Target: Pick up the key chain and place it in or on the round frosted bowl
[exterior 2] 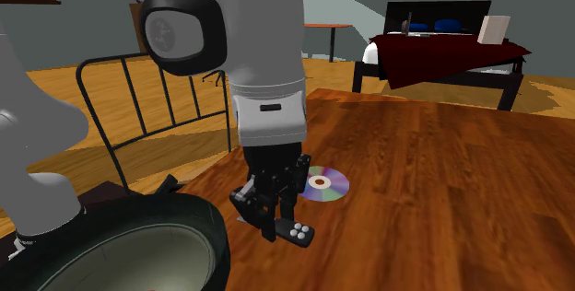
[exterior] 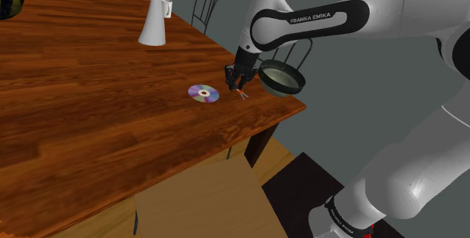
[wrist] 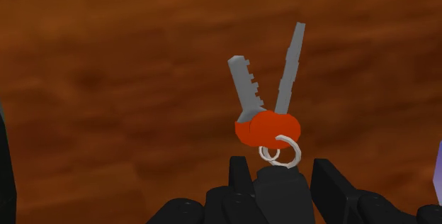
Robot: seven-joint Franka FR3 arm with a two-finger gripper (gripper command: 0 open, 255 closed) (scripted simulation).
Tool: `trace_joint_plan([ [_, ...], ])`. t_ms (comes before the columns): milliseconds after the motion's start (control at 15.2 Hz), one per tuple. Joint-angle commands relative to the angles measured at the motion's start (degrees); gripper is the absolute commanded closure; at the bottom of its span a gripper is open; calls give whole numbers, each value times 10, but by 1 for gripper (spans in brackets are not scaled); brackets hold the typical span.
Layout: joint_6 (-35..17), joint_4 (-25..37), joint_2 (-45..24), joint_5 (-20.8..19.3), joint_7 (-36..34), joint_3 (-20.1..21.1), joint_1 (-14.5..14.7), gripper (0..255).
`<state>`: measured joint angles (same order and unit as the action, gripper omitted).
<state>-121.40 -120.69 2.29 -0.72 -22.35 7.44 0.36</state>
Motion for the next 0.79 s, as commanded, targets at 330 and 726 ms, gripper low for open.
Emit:
trace_joint_plan([
  [330, 36, 23, 9, 3, 1, 1, 2, 255],
  [726, 81, 58, 20, 5, 2, 1, 2, 255],
])
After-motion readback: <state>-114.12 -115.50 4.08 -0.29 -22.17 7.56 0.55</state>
